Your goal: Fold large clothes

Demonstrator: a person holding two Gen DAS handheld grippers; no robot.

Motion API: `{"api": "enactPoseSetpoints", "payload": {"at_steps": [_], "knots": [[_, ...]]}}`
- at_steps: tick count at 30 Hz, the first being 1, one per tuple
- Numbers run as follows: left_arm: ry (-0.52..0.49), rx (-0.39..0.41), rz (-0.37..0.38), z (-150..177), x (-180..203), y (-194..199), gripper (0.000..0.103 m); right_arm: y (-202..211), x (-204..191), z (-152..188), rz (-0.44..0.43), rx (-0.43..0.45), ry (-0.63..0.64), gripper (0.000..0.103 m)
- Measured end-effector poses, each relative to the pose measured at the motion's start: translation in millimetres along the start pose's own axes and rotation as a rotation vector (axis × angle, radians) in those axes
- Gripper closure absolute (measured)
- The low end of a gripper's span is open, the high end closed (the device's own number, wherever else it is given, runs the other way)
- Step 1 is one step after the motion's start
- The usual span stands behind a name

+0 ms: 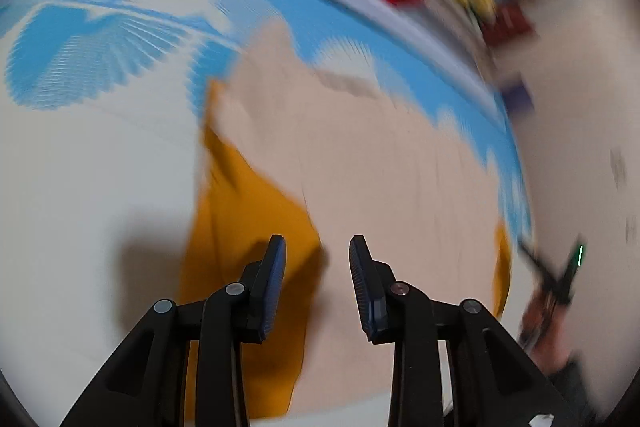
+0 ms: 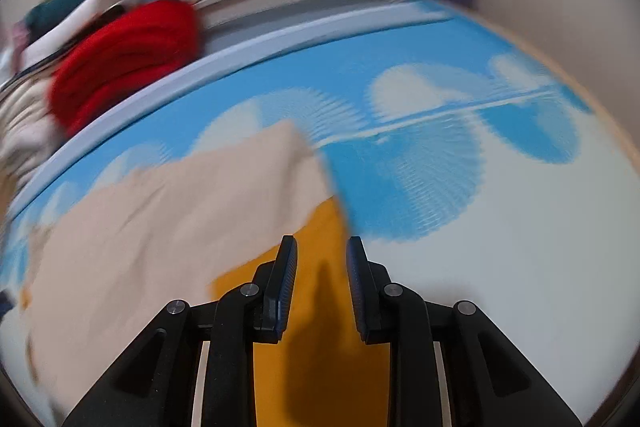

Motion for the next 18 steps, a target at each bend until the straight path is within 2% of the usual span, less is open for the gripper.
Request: {"api": "enactPoseSetpoints", "payload": {"at_steps": [1,3,4,6,7,9,11,13,14,15,18], "knots": [[-0.043,-0.038,-0.028,5.1,2.8,-7.3,0.074,-1.7,-3.4,3.8,-0.017,-0.030,0.021,0.078],[-0.086,-0.112,-0.134,18.9,-2.1,-26.1,0.074,-13.9,-12.2,23.4,-0.048,-0.147,0.081,0.078],[-0.076,-0.140,-0.210,24.3,-11.9,-35.9,0.074,-22.5,-13.2,34.2,-0.023,-0.202,0.108,0.078],[-0.025,-0.145,-0.322,29.6,-30.4,-42.5,0.075,-41.8,-6.9,55.6,0.071,-0.315,0.159,0.078],[0.017,-0.140,-0.352,31.5,-38.5,-41.1,0.075,-45.6,-2.6,60.3,0.093,-0.336,0.165,0.078],[0.068,-0.137,-0.354,32.2,-41.3,-32.3,0.080,-40.1,1.8,60.2,0.098,-0.326,0.145,0.078],[0.064,-0.119,-0.315,30.7,-32.9,-18.8,0.083,-31.6,3.6,59.9,0.121,-0.322,0.141,0.078],[-0.002,-0.104,-0.207,31.5,-14.9,-7.8,0.082,-18.9,2.8,62.3,0.096,-0.311,0.145,0.078],[-0.065,-0.125,-0.158,37.5,-2.9,-7.4,0.082,-14.2,1.6,63.1,0.074,-0.312,0.157,0.078],[-0.111,-0.153,-0.157,43.8,1.5,-11.1,0.081,-11.7,1.8,65.1,0.063,-0.319,0.167,0.078],[-0.233,-0.323,-0.313,77.7,-6.7,-40.2,0.078,-17.6,10.9,76.4,0.070,-0.384,0.207,0.078]]}}
Point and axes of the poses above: each gripper's, at about its wrist camera, not at the fingertips, and y roughly against the way its jaws point, x to its right, z to its underside, the point moved 3 cm from there along -y, roughly the way its jaws point, and after that the axes turned 6 degrees about -y, right-handed, at the moved point
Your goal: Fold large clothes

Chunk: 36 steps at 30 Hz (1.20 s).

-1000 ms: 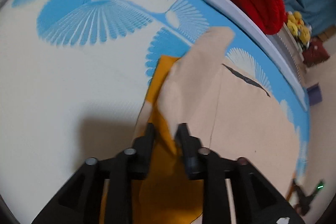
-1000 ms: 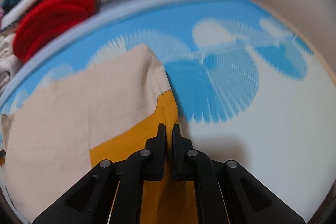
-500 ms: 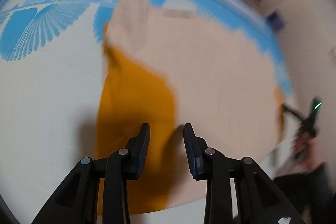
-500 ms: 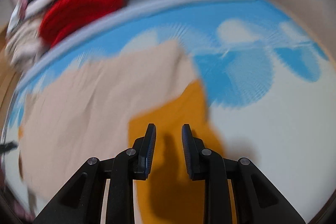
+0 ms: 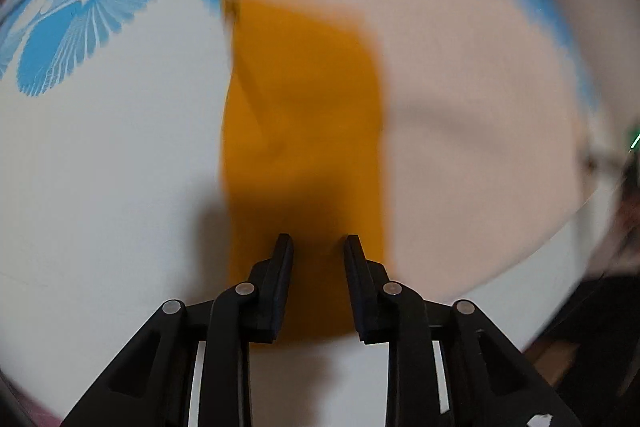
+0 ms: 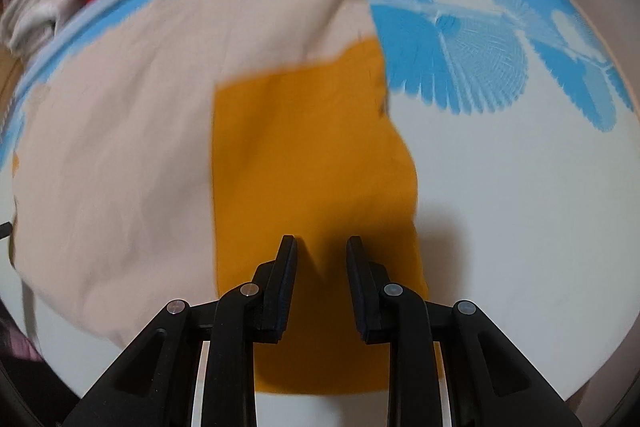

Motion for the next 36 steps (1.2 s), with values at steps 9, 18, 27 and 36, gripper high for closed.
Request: {"api": "enactPoseSetpoints", "payload": {"at_steps": [9,18,27,36], "knots": [[-0.004,-0.043,-0.077,16.4,9.7,-2.3,0.078,-2.3,13.6,23.2,0.105,-0.085,0.022,0.078],[-0.040,0.131,-0.297,25.1,55.2,43.2,0.078,50.4,8.1,29.2,0.209,0.068,0.043,0.078],[0.027,0.437,-0.322,60.4,101.5,144.3,0.076,178.3,-67.3,62.7,0.012,0.499,0.023,0.074],[0.147,0.484,-0.261,76.9,90.0,123.8,0.076,139.1,-150.9,115.4,-0.069,0.472,0.117,0.074]]}}
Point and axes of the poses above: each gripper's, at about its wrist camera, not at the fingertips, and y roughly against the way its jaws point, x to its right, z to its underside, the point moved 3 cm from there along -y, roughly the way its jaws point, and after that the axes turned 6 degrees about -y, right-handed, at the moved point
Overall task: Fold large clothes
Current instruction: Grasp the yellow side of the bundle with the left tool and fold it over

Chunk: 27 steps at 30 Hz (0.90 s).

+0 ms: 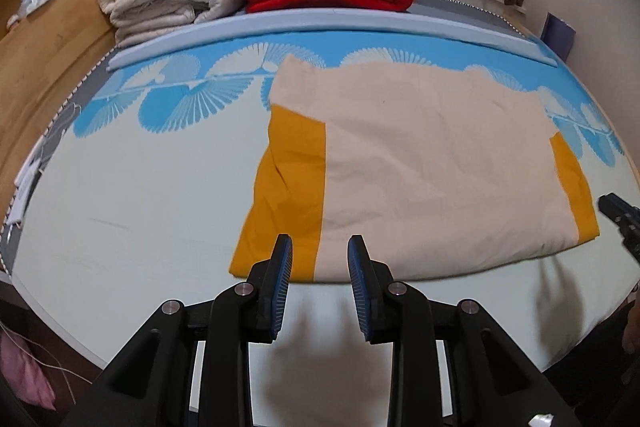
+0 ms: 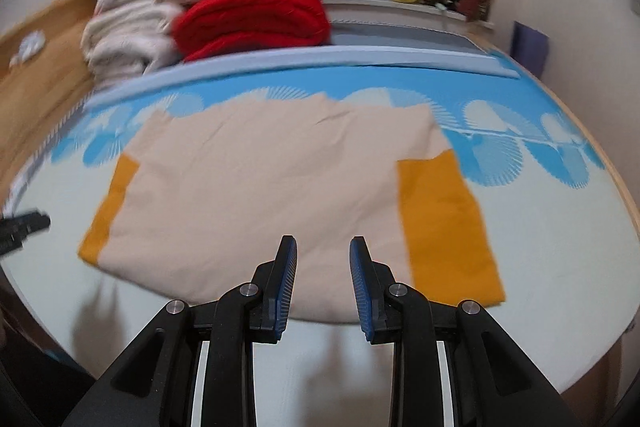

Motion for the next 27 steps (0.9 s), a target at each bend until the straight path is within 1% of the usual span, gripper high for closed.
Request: {"api": "enactPoseSetpoints", "payload": {"at_steps": [2,3,5,6,7,8,10,13,15,17,19,21,23,25,27], "knots": [[0.031,0.008,0.001,11.1,-6.2,-10.5,0.076,-17.9,-10.6,6.1,0.002,-0.037,0.032,0.074],[0.046,0.005,0.009,17.2,-9.1,-16.1,0.076,-19.0,-15.5,10.3,-0.006,-0.043,0.034,0.074],[0.118,-0.047,0.029,29.7,-20.3,-31.5,0.087,-29.5,-22.9,12.9,0.003,-0.052,0.062,0.074],[0.182,-0.067,0.058,34.2,-28.8,-38.4,0.089,-36.1,-27.2,13.7,0.011,-0.058,0.075,0.074],[0.230,-0.071,0.084,36.9,-35.7,-42.9,0.090,-42.6,-30.6,14.0,0.010,-0.065,0.076,0.074],[0.261,-0.074,0.091,38.4,-42.1,-46.5,0.090,-48.4,-32.4,13.9,0.007,-0.071,0.071,0.074],[0.295,-0.080,0.100,41.0,-50.9,-52.3,0.091,-57.0,-34.7,11.0,0.005,-0.080,0.066,0.074],[0.348,-0.111,0.165,45.8,-58.3,-62.8,0.091,-74.1,-42.4,10.5,0.004,-0.101,0.059,0.074],[0.399,-0.139,0.220,50.1,-61.7,-70.9,0.086,-92.2,-45.8,14.4,0.026,-0.138,0.059,0.074],[0.470,-0.184,0.288,57.2,-63.9,-82.9,0.069,-116.4,-45.7,24.1,0.042,-0.214,0.057,0.074],[0.538,-0.213,0.331,64.3,-65.4,-94.8,0.067,-132.9,-43.7,31.3,0.051,-0.268,0.043,0.074],[0.616,-0.227,0.377,69.6,-67.5,-104.0,0.062,-138.6,-43.4,32.2,0.053,-0.279,0.031,0.074],[0.700,-0.228,0.412,74.2,-70.2,-113.8,0.053,-139.8,-44.4,31.7,0.060,-0.278,0.031,0.074],[0.780,-0.212,0.442,77.6,-73.5,-122.6,0.050,-139.5,-44.1,31.6,0.059,-0.279,0.035,0.074],[0.851,-0.165,0.474,77.0,-76.9,-126.6,0.045,-137.8,-41.3,31.0,0.048,-0.281,0.029,0.074]]}}
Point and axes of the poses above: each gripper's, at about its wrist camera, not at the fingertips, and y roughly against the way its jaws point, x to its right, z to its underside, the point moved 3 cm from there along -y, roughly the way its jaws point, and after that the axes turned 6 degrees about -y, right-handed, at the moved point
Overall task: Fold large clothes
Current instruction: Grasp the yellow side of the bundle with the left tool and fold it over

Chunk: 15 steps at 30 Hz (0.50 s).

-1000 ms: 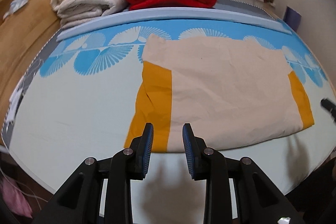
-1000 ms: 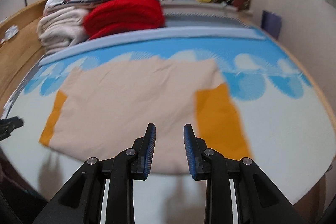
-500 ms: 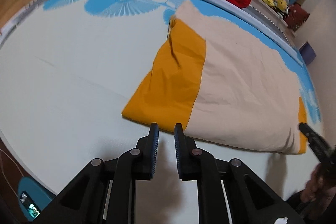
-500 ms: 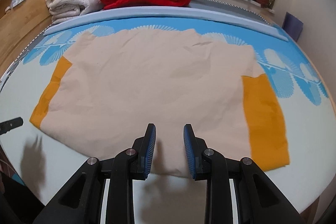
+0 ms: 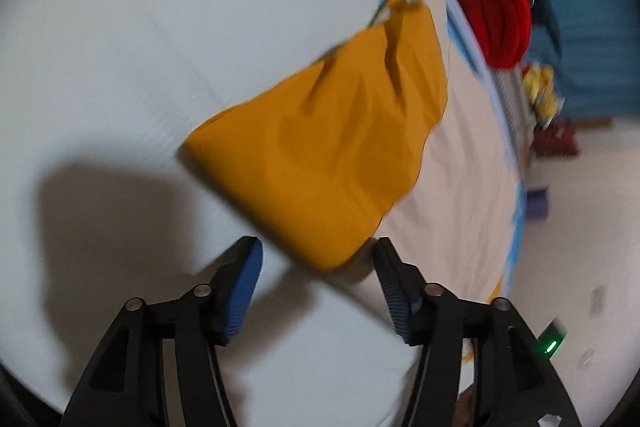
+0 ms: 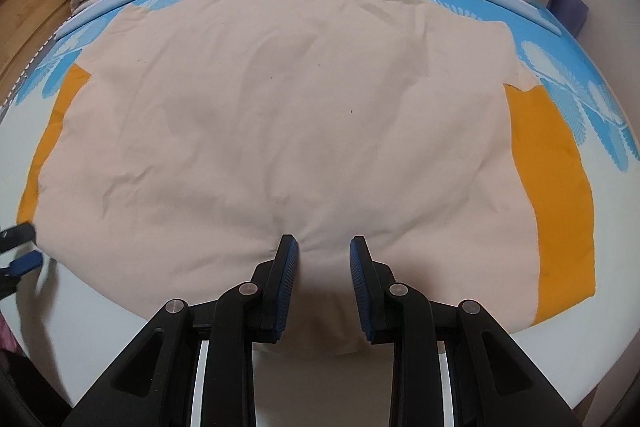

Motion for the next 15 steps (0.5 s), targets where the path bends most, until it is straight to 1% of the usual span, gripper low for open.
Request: {"api": "enactPoseSetpoints", "payload": {"at_steps": [2,7,12,13,15], "knots": [[0.035,0.040,0.047,-3.3,0.0,-2.2,0.040,1.1,2.5,-0.5,-0.012,-0.004,-0.007,0.074],[0.076,0.114,0.098,-8.1,-0.2,-8.3,0.039,1.2,2.0,-0.3,-0.024,-0.004,-0.005,0.074],[0.079,0.154,0.123,-16.3,1.7,-14.4,0.039,2.4,5.0,0.7,-0.042,-0.001,-0.009,0.074],[0.073,0.158,0.120,-16.5,2.3,-16.1,0.040,2.9,5.8,1.2,-0.047,0.001,-0.013,0.074],[0.053,0.157,0.097,-17.9,5.1,-18.0,0.055,3.8,7.0,1.7,-0.053,0.004,-0.020,0.074]]}}
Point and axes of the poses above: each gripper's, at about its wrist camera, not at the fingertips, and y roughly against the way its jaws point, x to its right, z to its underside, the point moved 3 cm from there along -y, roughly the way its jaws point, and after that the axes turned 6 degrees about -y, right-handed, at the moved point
